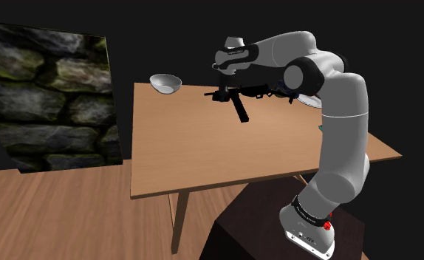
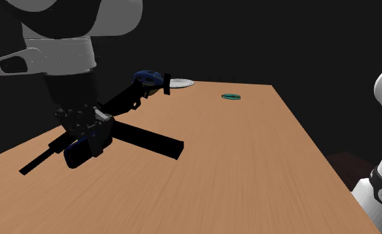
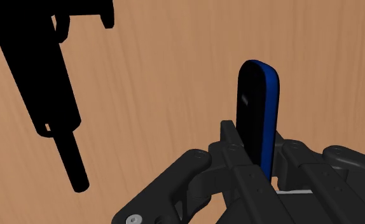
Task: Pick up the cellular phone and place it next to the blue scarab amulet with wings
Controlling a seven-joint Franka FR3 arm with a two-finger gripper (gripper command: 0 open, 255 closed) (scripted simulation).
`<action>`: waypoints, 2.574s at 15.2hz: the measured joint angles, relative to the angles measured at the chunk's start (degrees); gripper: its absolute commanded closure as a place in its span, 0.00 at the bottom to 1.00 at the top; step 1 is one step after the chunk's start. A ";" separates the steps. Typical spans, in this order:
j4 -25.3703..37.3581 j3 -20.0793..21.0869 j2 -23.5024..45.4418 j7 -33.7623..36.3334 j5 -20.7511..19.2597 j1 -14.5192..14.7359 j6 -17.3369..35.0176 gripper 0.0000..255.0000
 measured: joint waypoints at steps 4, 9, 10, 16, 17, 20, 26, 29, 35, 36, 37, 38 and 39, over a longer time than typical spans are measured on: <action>1.68 -0.18 -0.93 0.20 -0.32 0.03 -2.57 1.00; 4.21 -0.37 -1.85 0.39 -0.65 -0.02 -6.00 1.00; 4.88 -0.39 -1.88 0.41 -0.67 -0.07 -6.68 1.00; 2.69 -1.25 -4.89 -1.59 -1.18 -1.16 -7.48 1.00; 1.21 -1.56 -5.90 -2.37 -1.33 -1.54 -6.98 1.00; -2.47 -2.63 -8.26 -5.46 -1.61 -3.29 -5.63 1.00; -8.40 -5.01 -12.02 -12.07 -2.05 -7.17 -3.38 1.00; -10.97 -6.28 -13.71 -15.46 -2.29 -9.15 -2.49 1.00; -13.19 -8.87 -15.18 -22.86 -2.12 -13.74 -1.78 1.00; -13.37 -9.33 -15.57 -23.99 -2.19 -14.44 -1.99 1.00; -13.58 -9.73 -15.71 -25.14 -2.13 -15.16 -1.90 1.00; -13.65 -10.08 -15.86 -26.14 -2.10 -15.78 -1.99 1.00; -13.76 -10.45 -15.66 -27.38 -1.87 -16.59 -1.72 1.00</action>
